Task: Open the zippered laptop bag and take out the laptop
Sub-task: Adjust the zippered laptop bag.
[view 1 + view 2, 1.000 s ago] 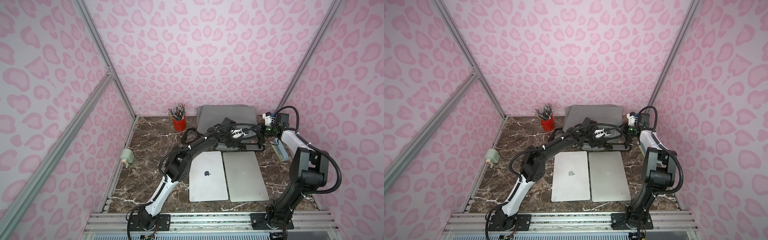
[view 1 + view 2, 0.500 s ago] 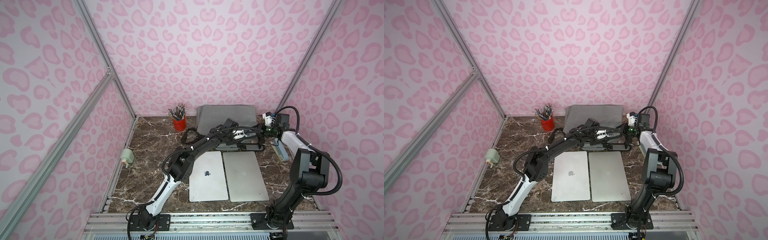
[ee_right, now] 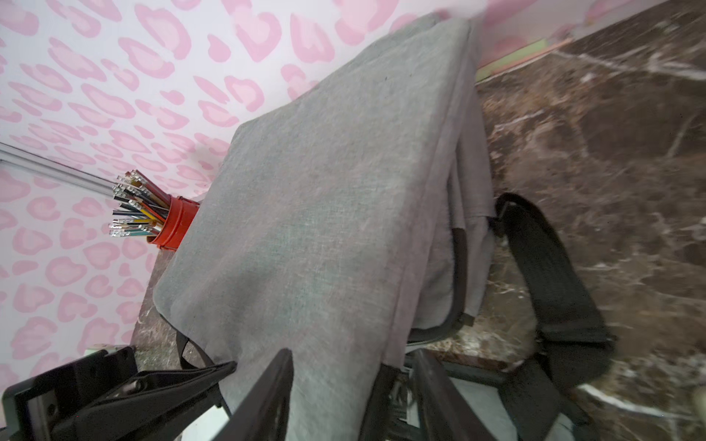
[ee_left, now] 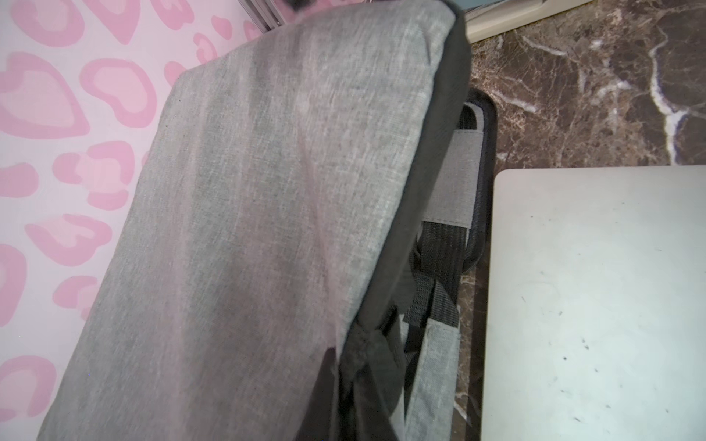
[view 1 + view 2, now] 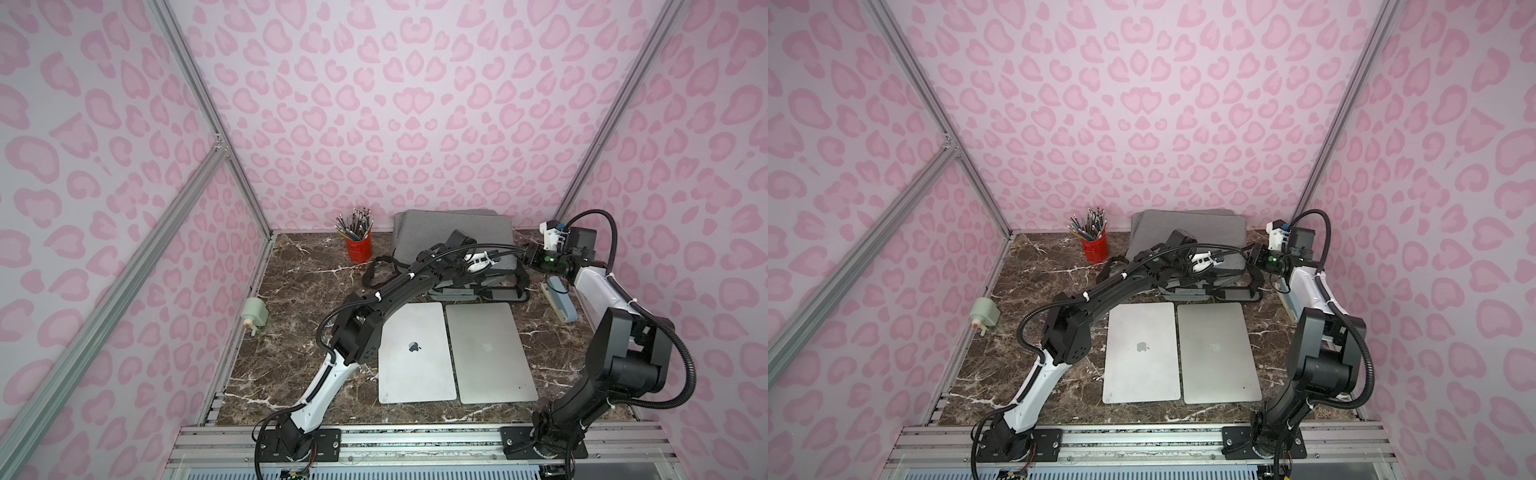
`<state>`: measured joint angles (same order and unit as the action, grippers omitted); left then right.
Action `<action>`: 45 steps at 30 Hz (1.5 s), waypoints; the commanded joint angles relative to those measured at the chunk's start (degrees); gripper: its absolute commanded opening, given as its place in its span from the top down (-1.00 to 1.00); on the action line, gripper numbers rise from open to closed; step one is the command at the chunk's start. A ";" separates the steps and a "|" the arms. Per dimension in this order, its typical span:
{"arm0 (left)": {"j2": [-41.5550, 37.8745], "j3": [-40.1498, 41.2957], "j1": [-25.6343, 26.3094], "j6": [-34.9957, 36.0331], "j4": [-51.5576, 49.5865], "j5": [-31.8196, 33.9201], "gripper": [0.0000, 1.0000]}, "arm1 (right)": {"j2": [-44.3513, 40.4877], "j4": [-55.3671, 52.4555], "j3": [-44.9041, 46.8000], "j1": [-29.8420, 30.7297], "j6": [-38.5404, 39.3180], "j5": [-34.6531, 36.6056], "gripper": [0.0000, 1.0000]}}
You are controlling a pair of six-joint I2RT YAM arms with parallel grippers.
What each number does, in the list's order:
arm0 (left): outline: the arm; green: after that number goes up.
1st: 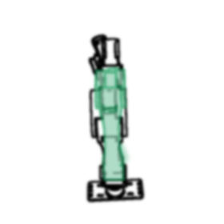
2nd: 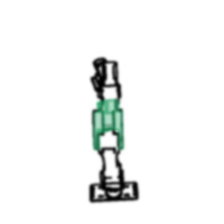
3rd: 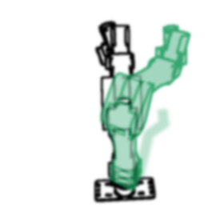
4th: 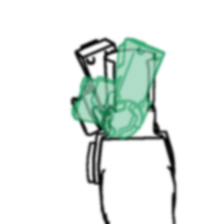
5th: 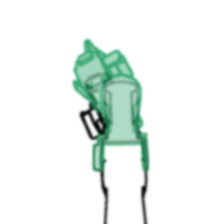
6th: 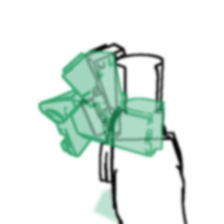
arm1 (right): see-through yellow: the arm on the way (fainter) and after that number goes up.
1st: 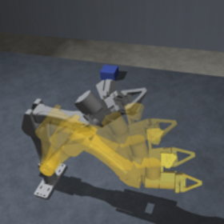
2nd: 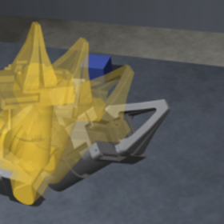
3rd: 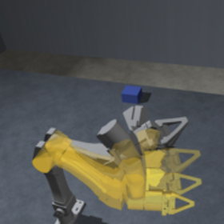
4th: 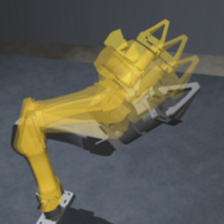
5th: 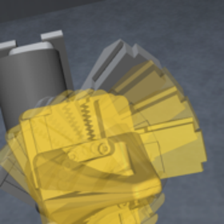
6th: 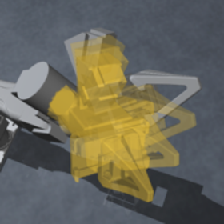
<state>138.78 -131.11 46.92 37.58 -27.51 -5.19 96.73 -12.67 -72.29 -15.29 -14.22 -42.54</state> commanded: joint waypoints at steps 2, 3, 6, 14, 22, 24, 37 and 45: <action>-1.32 -0.61 -0.50 -2.34 1.33 -1.13 0.96 | -1.87 4.74 2.93 -2.37 1.39 1.15 -0.13; -1.56 -0.64 -0.68 -2.87 1.04 -1.47 0.96 | -2.38 5.72 3.88 -2.99 1.39 1.15 -0.13; -2.16 -0.64 -1.31 -4.09 0.61 -3.39 0.96 | -3.13 7.81 6.39 -4.16 2.62 1.61 -0.13; -2.61 -0.85 -2.90 -5.87 -0.24 -8.12 0.96 | -2.08 6.75 9.19 -4.68 13.36 0.45 0.06; -2.38 -1.18 -3.45 -5.60 -0.56 -9.35 0.96 | -1.24 5.54 10.59 -3.62 24.36 -0.64 0.13; -2.50 -1.30 -3.57 -5.18 -0.63 -9.65 0.96 | -0.74 7.55 11.11 -3.56 25.14 -2.17 0.20; -2.52 -2.43 -5.88 -0.36 -4.99 -18.49 0.96 | 4.66 6.27 8.86 0.69 35.56 -9.02 0.16; -1.98 -2.85 -7.18 0.94 -5.13 -20.95 0.96 | 7.71 0.54 4.96 0.89 39.85 -17.37 0.18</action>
<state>137.23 -132.77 40.21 37.71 -35.07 -23.49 102.89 -8.40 -66.26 -14.63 22.26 -54.72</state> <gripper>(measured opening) 0.085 0.416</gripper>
